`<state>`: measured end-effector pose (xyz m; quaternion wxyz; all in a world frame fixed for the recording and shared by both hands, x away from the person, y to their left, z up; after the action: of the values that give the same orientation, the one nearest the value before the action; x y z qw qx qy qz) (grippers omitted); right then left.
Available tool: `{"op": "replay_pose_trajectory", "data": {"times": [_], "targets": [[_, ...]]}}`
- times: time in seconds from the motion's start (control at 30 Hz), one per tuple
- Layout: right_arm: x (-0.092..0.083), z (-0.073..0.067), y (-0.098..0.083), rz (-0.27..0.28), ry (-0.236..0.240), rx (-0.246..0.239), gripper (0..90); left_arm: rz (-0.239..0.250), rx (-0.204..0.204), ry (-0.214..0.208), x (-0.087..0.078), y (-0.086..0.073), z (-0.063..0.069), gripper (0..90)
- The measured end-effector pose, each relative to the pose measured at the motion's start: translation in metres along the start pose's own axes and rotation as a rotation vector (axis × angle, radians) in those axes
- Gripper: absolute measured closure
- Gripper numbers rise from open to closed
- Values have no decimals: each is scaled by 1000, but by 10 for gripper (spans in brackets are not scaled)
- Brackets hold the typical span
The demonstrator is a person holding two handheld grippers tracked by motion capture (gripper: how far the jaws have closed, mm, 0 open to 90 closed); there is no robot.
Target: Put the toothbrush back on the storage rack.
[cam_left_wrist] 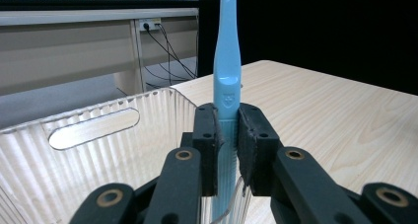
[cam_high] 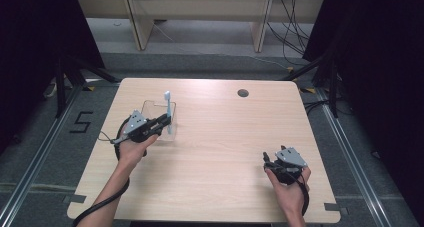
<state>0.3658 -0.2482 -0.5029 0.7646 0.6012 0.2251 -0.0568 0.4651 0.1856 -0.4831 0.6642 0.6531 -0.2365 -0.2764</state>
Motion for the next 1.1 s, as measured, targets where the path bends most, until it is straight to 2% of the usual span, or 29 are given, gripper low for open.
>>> {"op": "replay_pose_trajectory", "data": {"times": [0.1, 0.13, 0.17, 0.37, 0.43, 0.47, 0.5, 0.53, 0.63, 0.73, 0.77, 1.1], "targets": [[0, -1, 0, -3, 0, 6, 345, -5, -2, -1, 0, -1, 0, 782], [0, 1, 0, 6, -2, -18, 345, -6, -4, -1, 0, -2, 0, 782], [1, 1, 0, 3, 11, -5, 345, -7, -6, 0, 0, -2, -1, 782], [0, -1, 0, -2, -1, 7, 345, -9, -11, 2, 0, -3, -2, 781], [1, 3, 1, 15, 1, -43, 345, -11, -9, 2, -1, -3, -2, 781], [1, 3, 1, 16, 0, -46, 345, -11, -8, 2, -1, -3, -2, 781], [0, 0, 0, 1, -1, -5, 345, -11, -8, 1, -1, -3, -2, 781], [1, 2, 1, 14, -2, -37, 345, -11, -7, 1, -1, -3, -2, 781], [1, 3, 1, 18, -1, -48, 345, -11, -8, 1, -1, -3, -1, 781], [1, 3, 1, 17, 0, -47, 345, -12, -10, 0, 0, -3, -1, 780], [1, 0, 0, 3, 10, -5, 345, -13, -9, -1, 0, -2, -2, 779], [1, 0, 0, 2, 7, -6, 345, -14, -16, -4, 0, 0, -1, 755]]}}
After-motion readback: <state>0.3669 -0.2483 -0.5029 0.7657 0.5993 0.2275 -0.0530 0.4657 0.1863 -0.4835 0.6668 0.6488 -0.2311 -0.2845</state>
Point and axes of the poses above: each handheld gripper's, and its own axes: x roughly forward along the jaws, y roughly out of its top, z roughly to its right, the point moved 2 cm from there along x, roughly forward along the jaws, and after that the axes turned 5 degrees about z, right-handed, at the moved point
